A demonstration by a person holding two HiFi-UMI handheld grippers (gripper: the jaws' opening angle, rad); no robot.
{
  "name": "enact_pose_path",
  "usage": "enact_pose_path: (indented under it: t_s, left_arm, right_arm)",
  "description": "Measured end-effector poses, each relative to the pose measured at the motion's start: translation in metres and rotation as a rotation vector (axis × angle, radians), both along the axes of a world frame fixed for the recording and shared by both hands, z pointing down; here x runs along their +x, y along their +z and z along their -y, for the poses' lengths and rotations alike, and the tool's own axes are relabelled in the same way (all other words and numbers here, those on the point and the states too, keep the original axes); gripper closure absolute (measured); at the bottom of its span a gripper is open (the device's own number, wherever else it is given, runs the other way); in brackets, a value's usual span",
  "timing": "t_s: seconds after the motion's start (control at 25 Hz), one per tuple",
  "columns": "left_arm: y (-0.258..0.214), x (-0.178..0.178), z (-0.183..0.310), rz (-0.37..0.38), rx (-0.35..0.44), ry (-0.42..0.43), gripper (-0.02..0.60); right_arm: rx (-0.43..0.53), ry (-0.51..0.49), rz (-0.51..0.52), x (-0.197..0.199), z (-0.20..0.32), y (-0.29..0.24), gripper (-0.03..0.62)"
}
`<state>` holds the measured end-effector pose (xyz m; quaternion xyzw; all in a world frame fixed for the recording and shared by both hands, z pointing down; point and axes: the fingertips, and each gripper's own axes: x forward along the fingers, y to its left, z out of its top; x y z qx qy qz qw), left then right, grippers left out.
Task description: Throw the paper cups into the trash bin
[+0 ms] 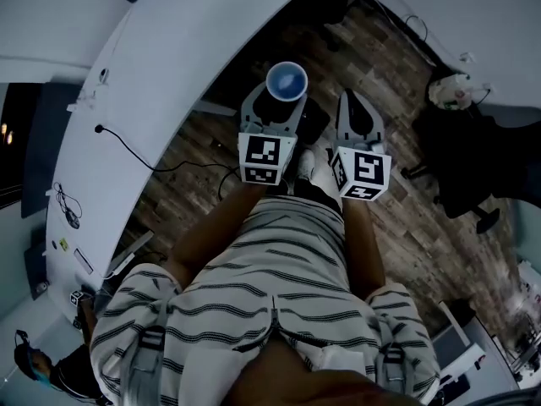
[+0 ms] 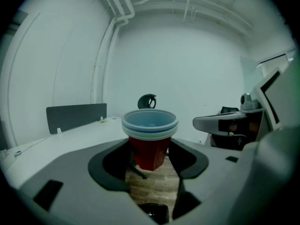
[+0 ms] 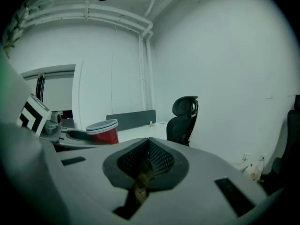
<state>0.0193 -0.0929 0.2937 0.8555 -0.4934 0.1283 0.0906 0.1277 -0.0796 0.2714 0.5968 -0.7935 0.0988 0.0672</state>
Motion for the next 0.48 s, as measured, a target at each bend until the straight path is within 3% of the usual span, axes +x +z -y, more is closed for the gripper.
enact_pose_path:
  t_s: [0.48]
  left_arm:
    - [0.062, 0.017, -0.006, 0.039, -0.127, 0.045, 0.308]
  right_arm:
    - [-0.117, 0.038, 0.002, 0.02, -0.007, 0.056, 0.585]
